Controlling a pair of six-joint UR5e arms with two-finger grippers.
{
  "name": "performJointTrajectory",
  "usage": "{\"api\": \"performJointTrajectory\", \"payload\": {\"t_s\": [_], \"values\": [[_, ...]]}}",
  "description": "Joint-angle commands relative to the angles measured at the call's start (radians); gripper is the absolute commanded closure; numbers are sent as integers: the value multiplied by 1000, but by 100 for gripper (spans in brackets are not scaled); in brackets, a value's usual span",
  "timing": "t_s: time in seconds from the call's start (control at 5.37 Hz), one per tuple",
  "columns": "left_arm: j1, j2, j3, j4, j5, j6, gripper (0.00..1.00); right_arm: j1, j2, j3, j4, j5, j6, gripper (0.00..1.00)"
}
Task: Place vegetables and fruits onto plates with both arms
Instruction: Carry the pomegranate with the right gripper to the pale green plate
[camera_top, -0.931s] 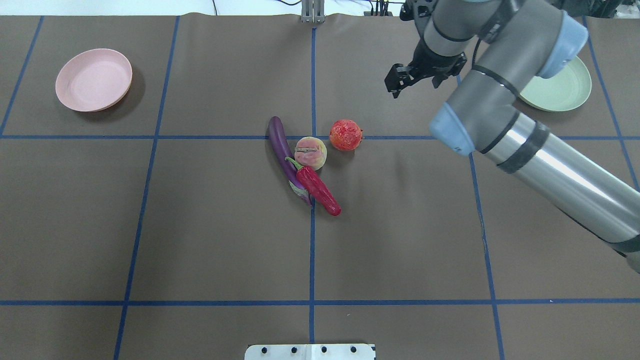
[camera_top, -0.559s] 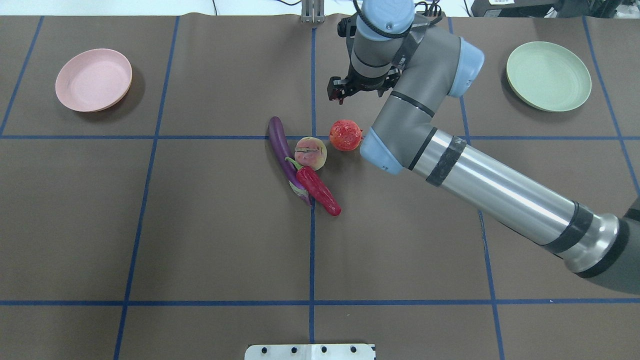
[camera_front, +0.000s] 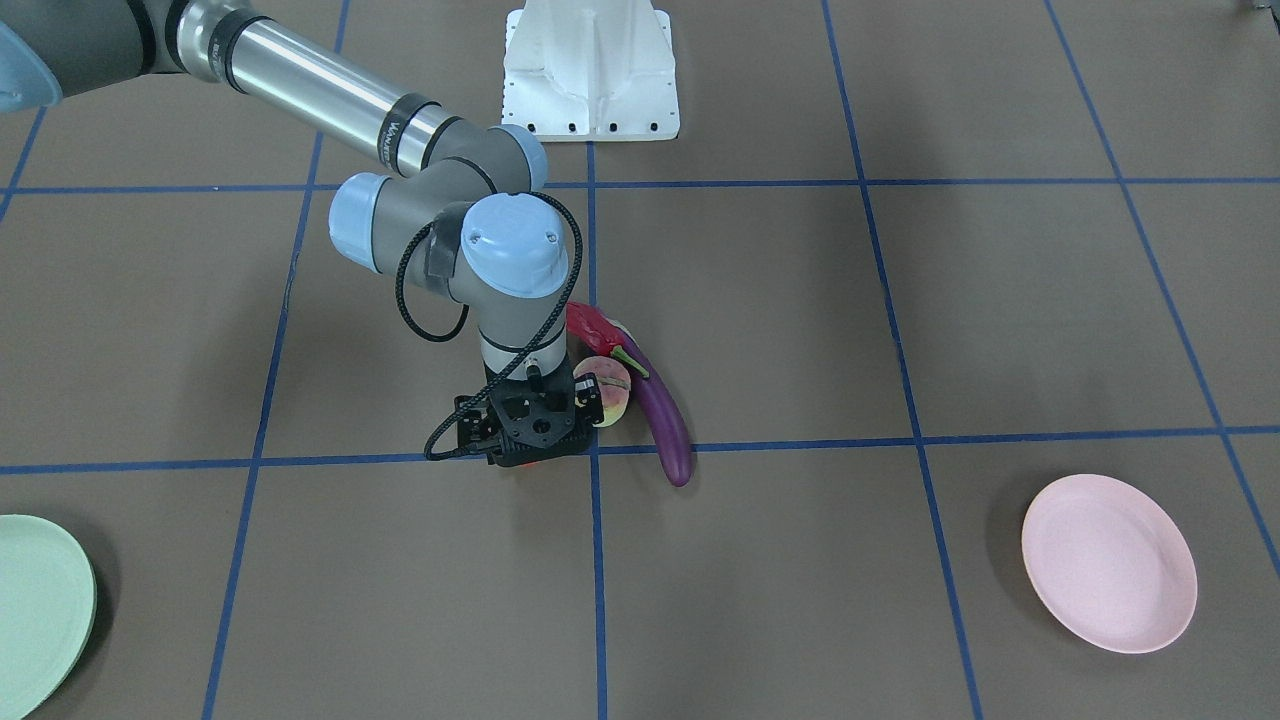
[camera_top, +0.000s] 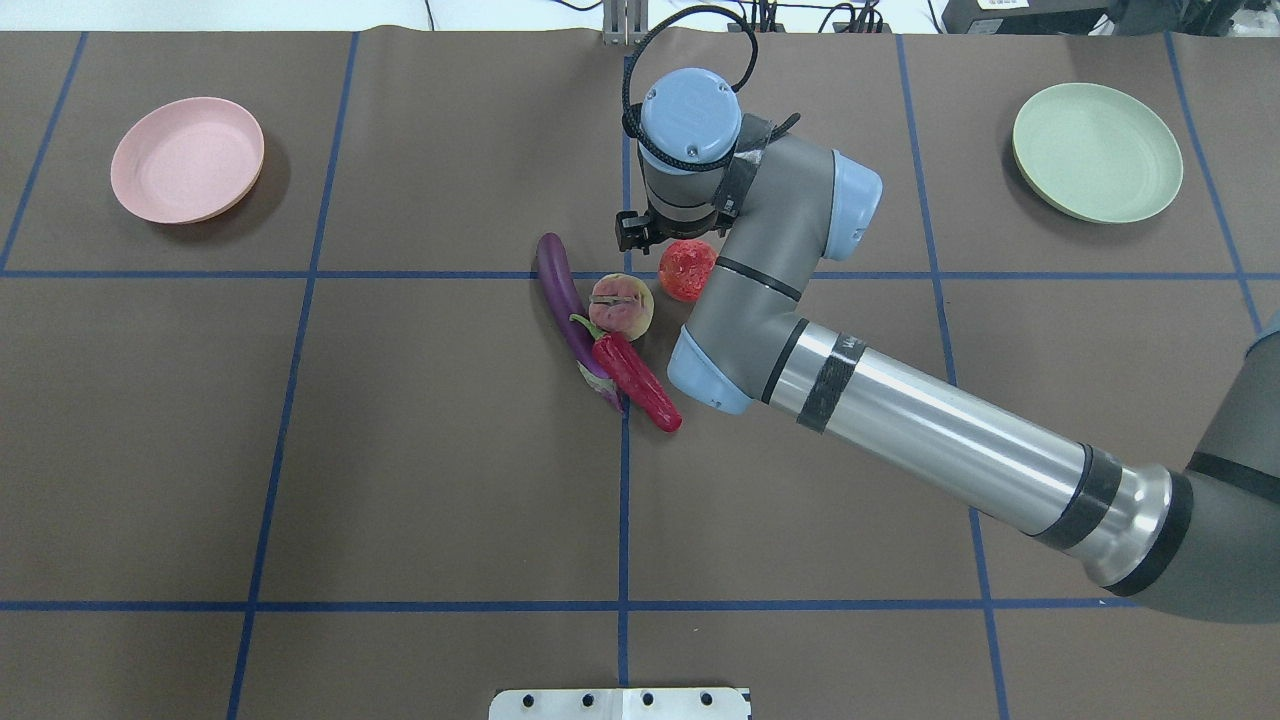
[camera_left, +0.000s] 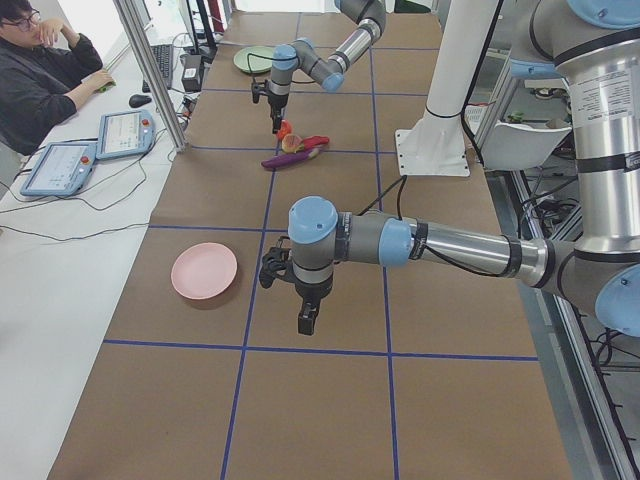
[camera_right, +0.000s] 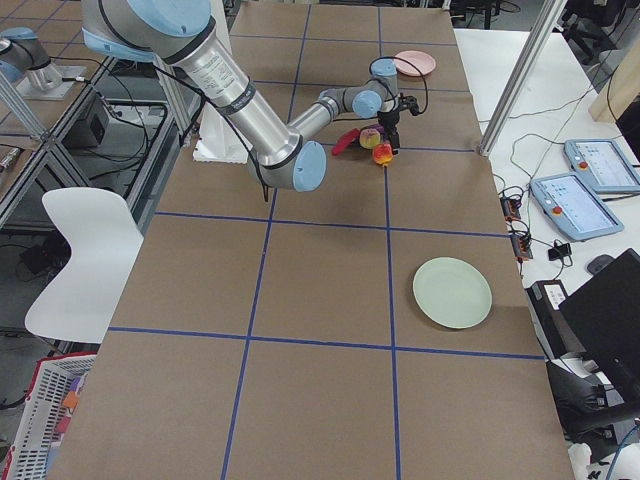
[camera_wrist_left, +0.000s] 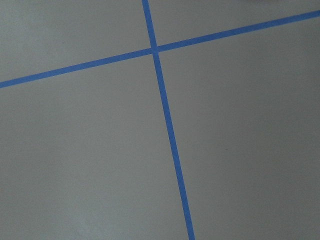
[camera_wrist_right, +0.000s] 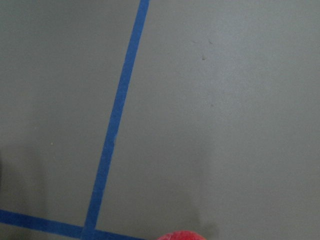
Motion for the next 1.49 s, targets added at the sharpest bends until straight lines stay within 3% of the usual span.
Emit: {"api": "performJointTrajectory", "payload": {"t_s": [0.0,0.19,0.37,0.56,0.74,0.93,1.3], "values": [[0,0,0,0,0,0,0,-37,-13,0,-50,-35,-10,1],[0,-1,0,0,0,0,0,-40,-15,0,-53,-29,-13,55],[0,-5,0,0,0,0,0,-7,-12,9,-71,9,0,100],[0,-5,-2,0,0,0,0,98,-30,47,-78,169,-48,100],[0,-5,-5,-2,0,2,0,205,-80,105,-64,253,-175,100],[0,-5,-5,-2,0,5,0,361,-129,113,-65,393,-335,100],[0,-5,-5,-2,0,5,0,566,-304,71,-21,503,-696,100]]}}
